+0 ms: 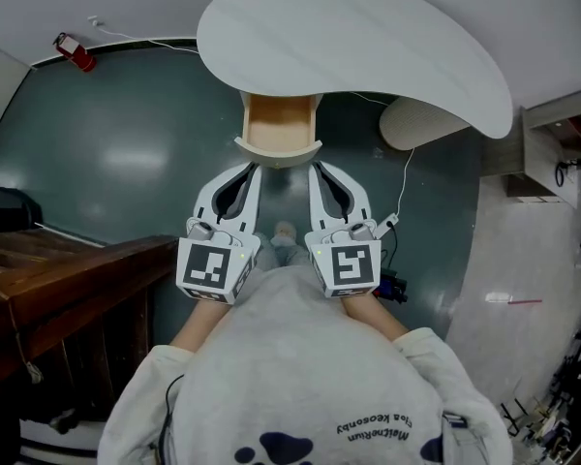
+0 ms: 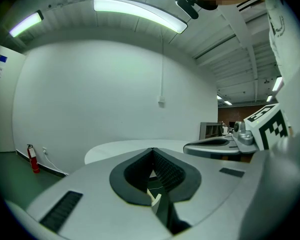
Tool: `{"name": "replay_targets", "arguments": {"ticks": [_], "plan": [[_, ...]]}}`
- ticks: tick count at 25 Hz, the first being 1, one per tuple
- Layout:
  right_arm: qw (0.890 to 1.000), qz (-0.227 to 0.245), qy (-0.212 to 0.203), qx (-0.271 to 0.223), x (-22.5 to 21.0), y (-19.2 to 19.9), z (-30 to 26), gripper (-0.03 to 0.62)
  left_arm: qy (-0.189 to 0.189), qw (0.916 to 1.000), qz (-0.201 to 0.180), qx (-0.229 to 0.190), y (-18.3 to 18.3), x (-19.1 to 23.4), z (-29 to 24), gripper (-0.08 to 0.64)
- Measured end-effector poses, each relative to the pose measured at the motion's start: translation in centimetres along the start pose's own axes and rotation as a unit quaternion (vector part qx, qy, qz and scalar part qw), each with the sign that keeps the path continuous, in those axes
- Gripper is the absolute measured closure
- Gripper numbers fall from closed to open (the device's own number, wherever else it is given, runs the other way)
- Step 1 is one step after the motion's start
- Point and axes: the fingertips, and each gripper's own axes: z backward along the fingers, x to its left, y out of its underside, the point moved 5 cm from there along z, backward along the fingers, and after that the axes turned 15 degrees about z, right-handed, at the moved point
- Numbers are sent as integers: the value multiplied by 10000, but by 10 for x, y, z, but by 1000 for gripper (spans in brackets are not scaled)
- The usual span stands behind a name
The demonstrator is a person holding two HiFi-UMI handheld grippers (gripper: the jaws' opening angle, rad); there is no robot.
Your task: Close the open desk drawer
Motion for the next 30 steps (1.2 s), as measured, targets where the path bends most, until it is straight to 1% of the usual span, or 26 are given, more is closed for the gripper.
{"name": "replay_targets", "arguments": {"ticks": [5,9,13,20,24,28,30], "plan": [[9996,-64,-13,271,0,17,-14,575,0,9999,1,149,5,12,-9,551],[9988,-109,-2,478,6,30,-27,575,107,9995,9,304,14,25,-19,551],[9987,-116,4,492,11,38,-40,575,202,9988,11,445,25,37,-31,551],[9980,-134,90,603,12,48,-60,575,253,9975,78,650,41,60,-49,551],[9973,-171,99,706,15,62,-69,575,322,9967,70,748,55,72,-62,551],[9953,-109,32,965,18,81,-82,575,372,9953,100,889,71,83,-79,551],[9952,-76,37,976,20,93,-88,575,418,9946,56,950,79,88,-87,551]]}}
